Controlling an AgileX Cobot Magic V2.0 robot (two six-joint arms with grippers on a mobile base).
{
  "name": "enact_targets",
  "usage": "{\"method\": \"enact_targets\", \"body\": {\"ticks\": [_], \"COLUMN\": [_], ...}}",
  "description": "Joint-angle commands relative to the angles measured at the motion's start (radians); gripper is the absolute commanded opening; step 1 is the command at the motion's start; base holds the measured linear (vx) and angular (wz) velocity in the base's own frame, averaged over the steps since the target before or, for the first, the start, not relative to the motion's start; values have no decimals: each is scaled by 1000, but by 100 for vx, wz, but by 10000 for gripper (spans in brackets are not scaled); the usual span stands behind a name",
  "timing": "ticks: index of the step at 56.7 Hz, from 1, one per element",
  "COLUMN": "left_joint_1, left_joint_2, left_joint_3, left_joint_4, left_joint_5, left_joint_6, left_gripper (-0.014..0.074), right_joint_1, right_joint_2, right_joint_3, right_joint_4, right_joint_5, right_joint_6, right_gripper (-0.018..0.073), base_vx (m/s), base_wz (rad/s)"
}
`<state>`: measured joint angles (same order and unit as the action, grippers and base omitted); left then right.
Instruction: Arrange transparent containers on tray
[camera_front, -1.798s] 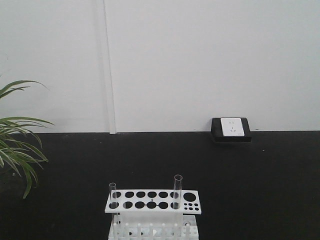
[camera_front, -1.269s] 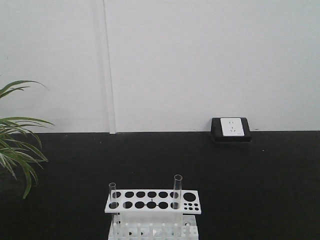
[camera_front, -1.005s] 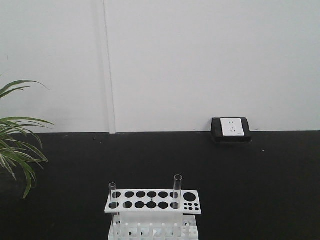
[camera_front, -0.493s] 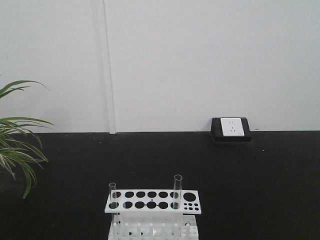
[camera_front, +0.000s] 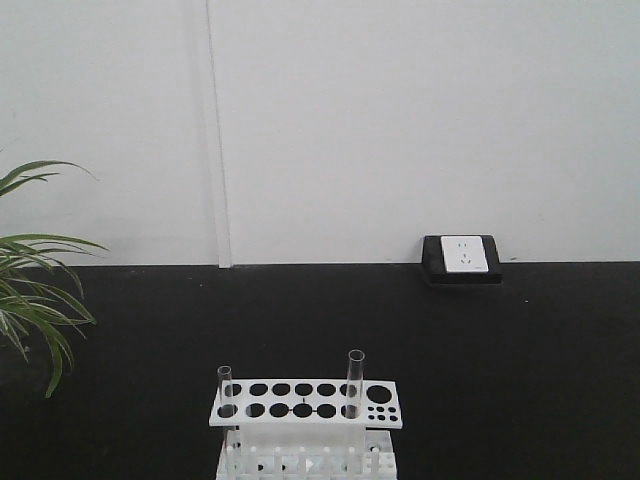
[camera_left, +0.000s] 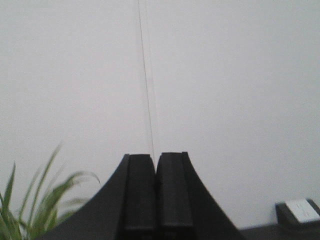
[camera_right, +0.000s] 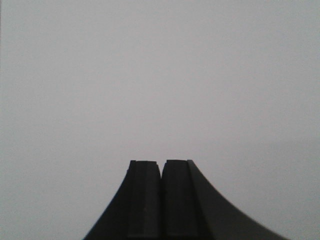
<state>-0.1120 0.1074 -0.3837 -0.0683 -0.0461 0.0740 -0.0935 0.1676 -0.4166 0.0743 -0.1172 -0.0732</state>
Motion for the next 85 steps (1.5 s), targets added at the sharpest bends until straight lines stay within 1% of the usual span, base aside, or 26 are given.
{"method": "enact_targets", "body": {"ticks": [1, 2, 3, 9, 15, 20, 27, 36, 42, 48, 55, 56, 57, 64, 68, 70, 76, 85], "left_joint_1": [2, 2, 2, 2, 2, 2, 2, 2, 2, 2, 2, 2, 2, 2, 2, 2, -4, -39], "left_joint_2": [179, 193, 250, 431, 589, 684, 751, 785, 787, 787, 787, 787, 787, 787, 787, 787, 785, 784], "left_joint_3": [-181, -204, -236, -361, -437, -472, -482, -482, -482, -482, -482, -482, -482, -482, -482, -482, -482, -482], "left_joint_4": [51, 56, 68, 68, 56, 32, -21, -20, -20, -20, -20, -20, -20, -20, -20, -20, -20, -20], "left_joint_5": [-64, -64, -63, -64, -67, -63, -71, -38, -28, -29, -29, -29, -29, -29, -29, -29, -33, -69], "left_joint_6": [9, 9, 9, 5, -4, -4, -4, -3, -3, -3, -2, -2, -2, -2, -2, -2, -2, -4], "left_gripper": [-1, -1, -1, -1, -1, -1, 4, 34, 94, 178, 332, 342, 382, 531, 590, 610, 636, 615], "right_joint_1": [-3, -3, -3, -3, -3, -3, -3, -3, -3, 12, 61, 67, 75, 108, 119, 125, 129, 129], "right_joint_2": [159, 185, 224, 397, 523, 599, 651, 676, 675, 675, 675, 675, 675, 675, 675, 675, 675, 666], "right_joint_3": [-186, -212, -251, -396, -474, -489, -489, -489, -489, -489, -489, -489, -489, -489, -489, -489, -489, -489], "right_joint_4": [-37, -37, -35, -24, -23, -23, -23, -27, -29, -29, -34, -34, -34, -33, -30, -29, -29, -15], "right_joint_5": [-57, -57, -57, -57, -56, -39, 6, 71, 105, 117, 117, 117, 117, 117, 117, 111, 108, 91], "right_joint_6": [-10, -9, -5, -1, 3, 29, 73, 68, 66, 65, 30, 24, 15, -7, -6, -5, -5, 11], "right_gripper": [-11, -11, -11, -11, -11, -11, -11, 0, 35, 109, 249, 281, 305, 502, 601, 647, 724, 721], "base_vx": [0, 0, 0, 0, 0, 0, 0, 0, 0, 0, 0, 0, 0, 0, 0, 0, 0, 0], "base_wz": [0, 0, 0, 0, 0, 0, 0, 0, 0, 0, 0, 0, 0, 0, 0, 0, 0, 0]}}
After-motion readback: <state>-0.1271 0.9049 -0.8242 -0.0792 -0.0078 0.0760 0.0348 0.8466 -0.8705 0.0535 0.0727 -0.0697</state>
